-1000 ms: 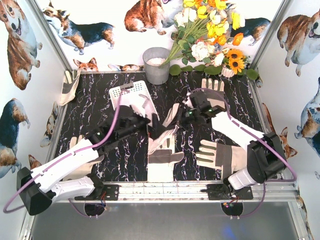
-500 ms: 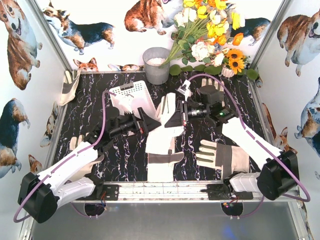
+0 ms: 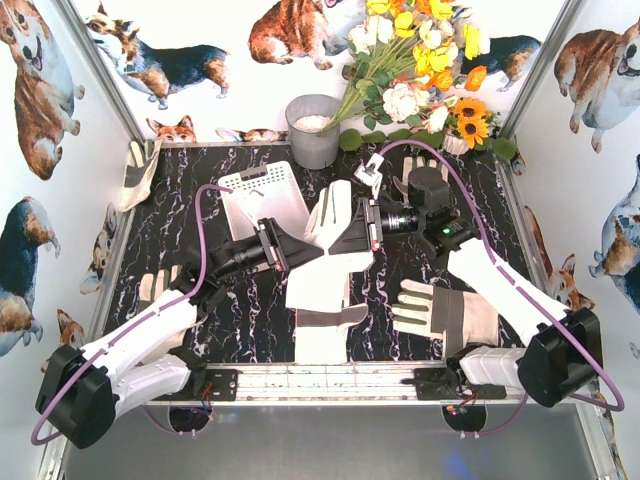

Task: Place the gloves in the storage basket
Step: Turn over the glove, then pair the glove with the glove.

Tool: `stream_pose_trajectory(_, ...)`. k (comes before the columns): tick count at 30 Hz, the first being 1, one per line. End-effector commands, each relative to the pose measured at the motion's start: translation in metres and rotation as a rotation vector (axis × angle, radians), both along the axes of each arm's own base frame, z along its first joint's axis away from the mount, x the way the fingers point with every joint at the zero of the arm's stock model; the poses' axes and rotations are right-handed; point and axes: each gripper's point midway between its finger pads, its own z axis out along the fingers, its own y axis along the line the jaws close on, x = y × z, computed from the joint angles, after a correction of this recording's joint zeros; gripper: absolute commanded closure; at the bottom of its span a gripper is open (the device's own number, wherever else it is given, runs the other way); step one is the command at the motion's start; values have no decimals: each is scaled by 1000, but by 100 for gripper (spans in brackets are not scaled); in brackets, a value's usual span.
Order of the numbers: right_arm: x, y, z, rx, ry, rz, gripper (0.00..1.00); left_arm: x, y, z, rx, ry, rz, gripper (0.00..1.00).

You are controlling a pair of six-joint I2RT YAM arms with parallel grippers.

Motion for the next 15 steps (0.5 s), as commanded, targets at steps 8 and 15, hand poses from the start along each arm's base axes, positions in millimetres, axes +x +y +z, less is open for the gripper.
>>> stream_pose_trajectory(8,-12,-5,-9,19,-31,10,100,9,23,18,-124,-71,134,35)
stream_pose_trajectory(15,-9,-5,-27,-7,2,-16,100,11,25,12,-108,-54,147,64)
